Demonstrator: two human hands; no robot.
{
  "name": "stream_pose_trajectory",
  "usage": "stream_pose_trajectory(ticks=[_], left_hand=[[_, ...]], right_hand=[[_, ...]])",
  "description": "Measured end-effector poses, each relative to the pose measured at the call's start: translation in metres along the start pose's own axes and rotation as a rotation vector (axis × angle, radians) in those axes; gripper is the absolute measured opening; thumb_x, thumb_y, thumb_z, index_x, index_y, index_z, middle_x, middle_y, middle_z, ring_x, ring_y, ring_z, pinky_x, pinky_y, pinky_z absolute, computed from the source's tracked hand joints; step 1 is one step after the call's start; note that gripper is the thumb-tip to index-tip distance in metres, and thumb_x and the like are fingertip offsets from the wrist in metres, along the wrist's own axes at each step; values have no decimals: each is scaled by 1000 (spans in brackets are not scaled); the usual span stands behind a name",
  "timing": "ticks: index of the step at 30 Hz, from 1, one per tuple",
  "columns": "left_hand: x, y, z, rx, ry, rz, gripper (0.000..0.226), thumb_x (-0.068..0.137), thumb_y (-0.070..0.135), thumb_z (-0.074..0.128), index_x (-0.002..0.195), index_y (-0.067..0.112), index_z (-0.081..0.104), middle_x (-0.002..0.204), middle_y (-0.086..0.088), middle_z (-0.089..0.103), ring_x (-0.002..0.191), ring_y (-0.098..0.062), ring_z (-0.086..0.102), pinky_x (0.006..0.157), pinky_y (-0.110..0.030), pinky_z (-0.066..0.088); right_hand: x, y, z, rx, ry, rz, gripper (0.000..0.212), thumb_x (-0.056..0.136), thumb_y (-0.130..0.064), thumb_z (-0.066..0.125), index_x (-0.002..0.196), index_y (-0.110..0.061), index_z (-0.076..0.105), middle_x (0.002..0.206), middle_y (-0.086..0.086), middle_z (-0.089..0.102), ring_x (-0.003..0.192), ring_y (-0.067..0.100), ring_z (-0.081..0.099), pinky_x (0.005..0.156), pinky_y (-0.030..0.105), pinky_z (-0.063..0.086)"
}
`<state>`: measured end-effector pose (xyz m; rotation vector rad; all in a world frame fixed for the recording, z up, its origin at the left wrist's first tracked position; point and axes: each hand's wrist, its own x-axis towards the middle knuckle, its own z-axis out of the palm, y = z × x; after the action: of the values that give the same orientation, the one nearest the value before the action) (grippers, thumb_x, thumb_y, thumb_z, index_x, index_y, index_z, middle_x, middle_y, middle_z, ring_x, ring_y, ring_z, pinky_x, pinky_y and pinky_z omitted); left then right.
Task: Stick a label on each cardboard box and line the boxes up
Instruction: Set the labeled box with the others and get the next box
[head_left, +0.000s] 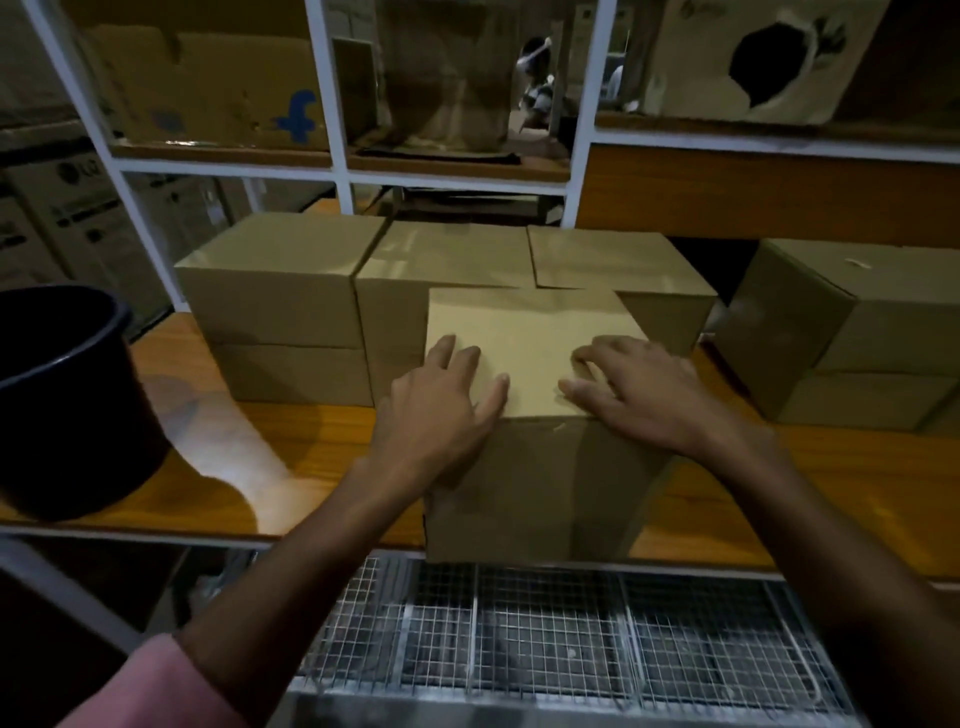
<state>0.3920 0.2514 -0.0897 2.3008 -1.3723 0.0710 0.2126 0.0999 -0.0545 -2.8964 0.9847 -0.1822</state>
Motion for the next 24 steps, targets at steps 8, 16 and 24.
stream_pose_trajectory(ticks=[8, 16, 24], left_hand=[[-30, 7, -2, -116, 130, -103, 108, 68, 89, 29, 156, 26, 28, 170, 0, -2, 141, -31, 41, 99, -50, 44], [-65, -5, 39, -309, 221, -66, 108, 75, 47, 83, 151, 48, 7, 162, -9, 6, 129, -38, 49, 88, -53, 56], [-71, -7, 61, -286, 269, -19, 130, 77, 24, 86, 147, 60, -17, 162, -12, 2, 125, -40, 52, 82, -39, 54]], right_hand=[[-38, 26, 25, 112, 64, 101, 107, 62, -103, 26, 154, -48, 19, 169, -7, -6, 155, 32, -5, 115, 69, 15], [-63, 23, 67, 531, 404, 129, 101, 74, -45, 84, 156, -40, 27, 167, 12, 6, 150, 32, 20, 108, 40, 33], [-69, 17, 100, 611, 507, 56, 118, 72, -29, 90, 159, -41, 10, 163, 6, 26, 133, -3, 20, 102, 24, 36]])
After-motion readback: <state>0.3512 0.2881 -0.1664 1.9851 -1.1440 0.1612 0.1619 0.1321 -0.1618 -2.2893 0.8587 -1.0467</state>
